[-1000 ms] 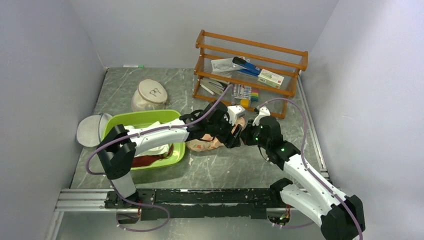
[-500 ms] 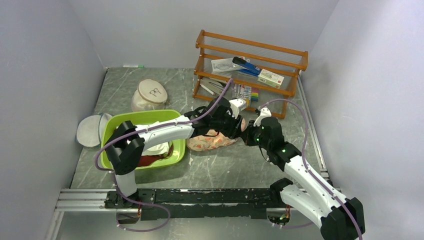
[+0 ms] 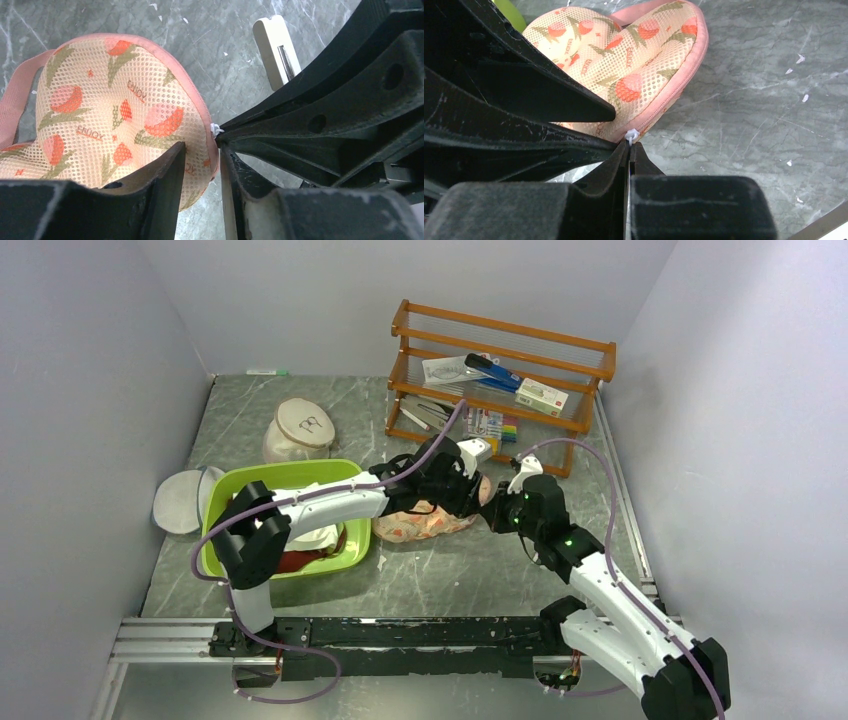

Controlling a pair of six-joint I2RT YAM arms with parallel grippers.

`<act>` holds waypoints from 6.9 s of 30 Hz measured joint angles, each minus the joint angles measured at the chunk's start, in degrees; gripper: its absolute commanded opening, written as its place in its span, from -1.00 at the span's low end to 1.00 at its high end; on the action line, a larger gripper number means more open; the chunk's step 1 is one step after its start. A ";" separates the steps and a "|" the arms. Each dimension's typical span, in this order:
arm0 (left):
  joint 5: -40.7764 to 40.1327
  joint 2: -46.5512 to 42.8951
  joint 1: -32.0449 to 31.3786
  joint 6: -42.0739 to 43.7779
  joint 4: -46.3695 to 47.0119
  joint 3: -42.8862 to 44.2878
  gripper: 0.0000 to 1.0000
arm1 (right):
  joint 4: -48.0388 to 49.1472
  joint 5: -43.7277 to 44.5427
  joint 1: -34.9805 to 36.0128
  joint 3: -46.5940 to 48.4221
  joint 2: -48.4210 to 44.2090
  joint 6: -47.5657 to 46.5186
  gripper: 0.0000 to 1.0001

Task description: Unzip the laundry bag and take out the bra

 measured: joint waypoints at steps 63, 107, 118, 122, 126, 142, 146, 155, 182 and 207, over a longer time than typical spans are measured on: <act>2.51 -5.73 -4.83 6.38 -2.95 -8.85 0.25 | -7.30 -12.90 -5.81 -4.90 -4.87 8.24 -1.00; -1.20 -4.44 -4.98 10.32 -6.10 -5.05 -0.86 | 1.38 -9.27 -5.90 -8.13 0.28 11.23 -1.00; -1.42 -8.20 -4.98 10.05 -5.88 -8.48 -0.86 | 9.11 0.46 -5.90 -7.82 8.55 10.23 -1.00; -1.42 -9.11 -4.98 9.09 -5.40 -10.75 -0.81 | 10.49 -0.46 -5.90 -6.34 10.88 7.76 -1.00; -1.42 -9.22 -5.01 8.09 -5.35 -12.04 -0.25 | 10.64 -2.69 -5.92 -6.27 9.29 6.38 -1.00; -1.38 -5.20 -5.14 4.42 -2.99 -6.73 0.27 | 7.39 -17.22 -6.01 -8.13 0.48 6.93 -1.00; -1.57 -3.80 -5.14 4.26 -3.02 -6.29 -0.05 | 6.49 -18.69 -5.97 -8.15 -0.59 7.15 -1.00; -4.13 -3.10 -5.14 5.29 -4.94 -6.21 -0.86 | 7.30 -19.04 -5.90 -8.81 0.76 7.74 -1.00; -5.22 -13.25 -6.75 6.58 -4.66 -14.58 -0.86 | 26.64 -9.33 -11.30 -7.34 23.85 11.63 -1.00; -5.42 -8.72 -6.82 2.99 -2.43 -6.38 0.43 | 17.92 -24.85 -12.94 -8.13 5.53 10.56 -1.00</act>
